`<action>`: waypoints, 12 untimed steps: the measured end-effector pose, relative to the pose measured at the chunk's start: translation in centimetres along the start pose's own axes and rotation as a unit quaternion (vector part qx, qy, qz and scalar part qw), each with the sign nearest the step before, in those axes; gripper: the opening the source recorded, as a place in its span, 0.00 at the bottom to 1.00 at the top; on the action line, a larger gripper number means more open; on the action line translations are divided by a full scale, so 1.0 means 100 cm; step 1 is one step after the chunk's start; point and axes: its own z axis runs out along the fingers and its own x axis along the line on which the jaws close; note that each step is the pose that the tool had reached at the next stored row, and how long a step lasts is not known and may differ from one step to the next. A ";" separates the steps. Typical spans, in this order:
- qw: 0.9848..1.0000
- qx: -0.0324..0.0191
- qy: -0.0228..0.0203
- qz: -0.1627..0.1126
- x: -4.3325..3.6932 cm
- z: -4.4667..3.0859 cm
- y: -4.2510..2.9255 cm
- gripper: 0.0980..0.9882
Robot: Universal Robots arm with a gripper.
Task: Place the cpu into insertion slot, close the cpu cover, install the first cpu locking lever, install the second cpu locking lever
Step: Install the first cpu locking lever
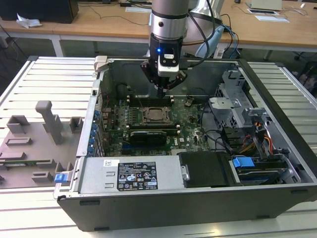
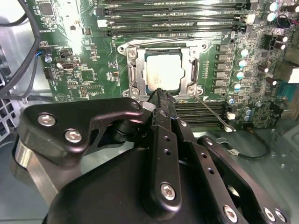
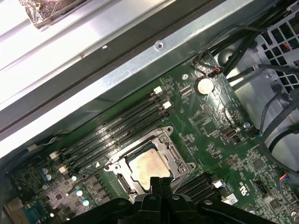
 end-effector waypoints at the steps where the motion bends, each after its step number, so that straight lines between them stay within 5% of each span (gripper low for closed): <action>1: 1.000 0.000 0.000 -0.003 0.0000 0.0000 0.0000 0.01; 12: 0.999 0.000 -0.001 -0.036 0.0000 0.0000 0.0000 0.01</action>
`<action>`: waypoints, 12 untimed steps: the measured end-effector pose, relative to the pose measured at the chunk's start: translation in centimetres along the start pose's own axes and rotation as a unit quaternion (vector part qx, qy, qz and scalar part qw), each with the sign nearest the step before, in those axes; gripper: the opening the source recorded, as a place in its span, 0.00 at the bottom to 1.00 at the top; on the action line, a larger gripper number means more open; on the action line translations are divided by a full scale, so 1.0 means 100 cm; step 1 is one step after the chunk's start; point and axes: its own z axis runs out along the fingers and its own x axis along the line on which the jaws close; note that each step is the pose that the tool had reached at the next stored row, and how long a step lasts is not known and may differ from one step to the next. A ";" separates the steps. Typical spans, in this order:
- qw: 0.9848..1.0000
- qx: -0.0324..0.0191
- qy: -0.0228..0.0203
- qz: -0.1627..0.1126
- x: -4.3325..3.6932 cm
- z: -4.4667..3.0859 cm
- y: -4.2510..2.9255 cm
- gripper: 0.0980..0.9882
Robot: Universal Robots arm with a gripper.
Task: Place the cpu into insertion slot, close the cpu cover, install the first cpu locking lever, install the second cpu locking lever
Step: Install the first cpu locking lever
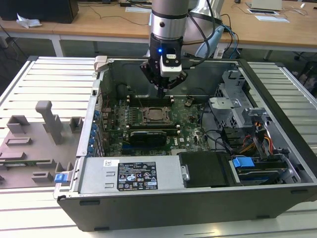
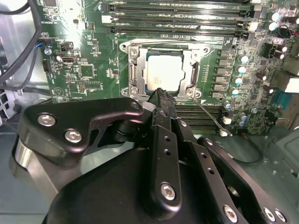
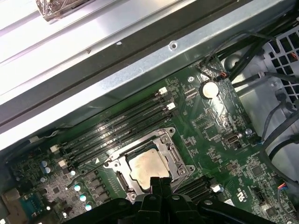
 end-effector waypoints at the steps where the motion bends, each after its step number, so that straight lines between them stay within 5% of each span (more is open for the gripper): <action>1: 1.000 0.000 0.000 -0.004 0.0000 0.0000 0.0000 0.01; 12: 0.999 -0.001 -0.001 -0.044 0.0000 0.0000 0.0000 0.01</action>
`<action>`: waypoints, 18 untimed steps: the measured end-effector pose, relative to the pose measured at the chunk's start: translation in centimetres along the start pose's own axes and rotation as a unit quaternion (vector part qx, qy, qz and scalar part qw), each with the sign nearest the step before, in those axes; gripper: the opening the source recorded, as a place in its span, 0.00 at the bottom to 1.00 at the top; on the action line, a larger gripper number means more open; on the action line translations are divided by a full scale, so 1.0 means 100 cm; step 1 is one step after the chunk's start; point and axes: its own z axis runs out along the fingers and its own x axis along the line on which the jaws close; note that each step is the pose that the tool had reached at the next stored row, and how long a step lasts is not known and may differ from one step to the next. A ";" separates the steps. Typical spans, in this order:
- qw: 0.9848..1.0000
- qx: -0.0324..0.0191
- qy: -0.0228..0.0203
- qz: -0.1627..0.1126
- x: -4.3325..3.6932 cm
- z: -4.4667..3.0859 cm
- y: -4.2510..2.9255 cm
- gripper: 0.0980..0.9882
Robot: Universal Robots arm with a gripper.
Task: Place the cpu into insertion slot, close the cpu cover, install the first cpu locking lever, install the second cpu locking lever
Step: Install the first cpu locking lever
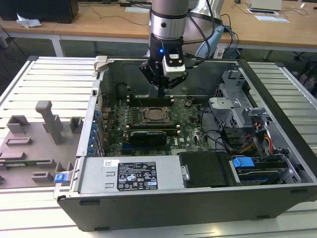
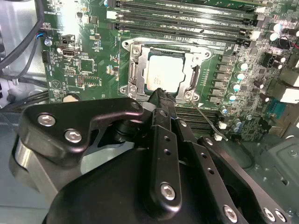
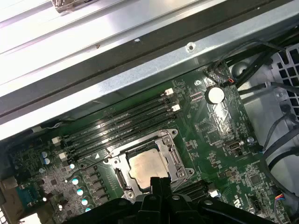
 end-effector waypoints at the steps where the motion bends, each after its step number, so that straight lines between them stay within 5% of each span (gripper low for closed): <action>1: 1.000 0.000 0.000 -0.004 0.0000 0.0000 0.0000 0.01; 6: 0.999 -0.001 -0.001 -0.051 0.0000 0.0000 0.0000 0.01; 18: 0.994 -0.001 -0.002 -0.106 0.0000 0.0000 0.0000 0.01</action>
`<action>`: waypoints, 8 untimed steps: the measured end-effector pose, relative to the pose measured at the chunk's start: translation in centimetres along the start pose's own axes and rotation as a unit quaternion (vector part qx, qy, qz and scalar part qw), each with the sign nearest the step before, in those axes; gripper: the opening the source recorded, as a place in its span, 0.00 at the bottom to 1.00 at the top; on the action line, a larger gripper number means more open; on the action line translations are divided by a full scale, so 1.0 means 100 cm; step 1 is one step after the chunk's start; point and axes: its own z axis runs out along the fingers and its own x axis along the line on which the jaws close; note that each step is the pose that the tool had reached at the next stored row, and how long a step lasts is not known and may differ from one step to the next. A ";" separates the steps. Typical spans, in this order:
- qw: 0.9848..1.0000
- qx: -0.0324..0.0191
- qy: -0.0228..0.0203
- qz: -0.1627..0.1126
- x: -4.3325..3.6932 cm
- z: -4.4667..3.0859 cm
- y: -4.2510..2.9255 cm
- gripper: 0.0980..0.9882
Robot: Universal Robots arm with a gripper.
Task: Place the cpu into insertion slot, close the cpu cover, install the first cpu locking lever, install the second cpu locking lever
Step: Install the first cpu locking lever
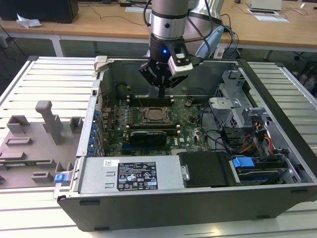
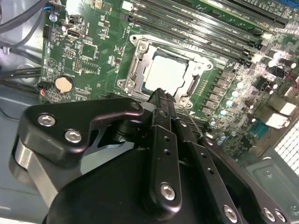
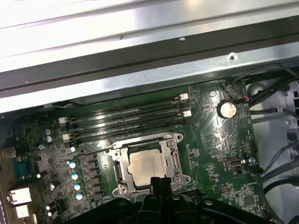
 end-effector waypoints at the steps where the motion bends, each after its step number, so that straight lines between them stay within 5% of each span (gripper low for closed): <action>1: 1.000 0.000 0.000 -0.005 0.0000 0.0000 0.0000 0.01; 8: 0.999 -0.001 -0.001 -0.050 0.0000 0.0000 0.0000 0.01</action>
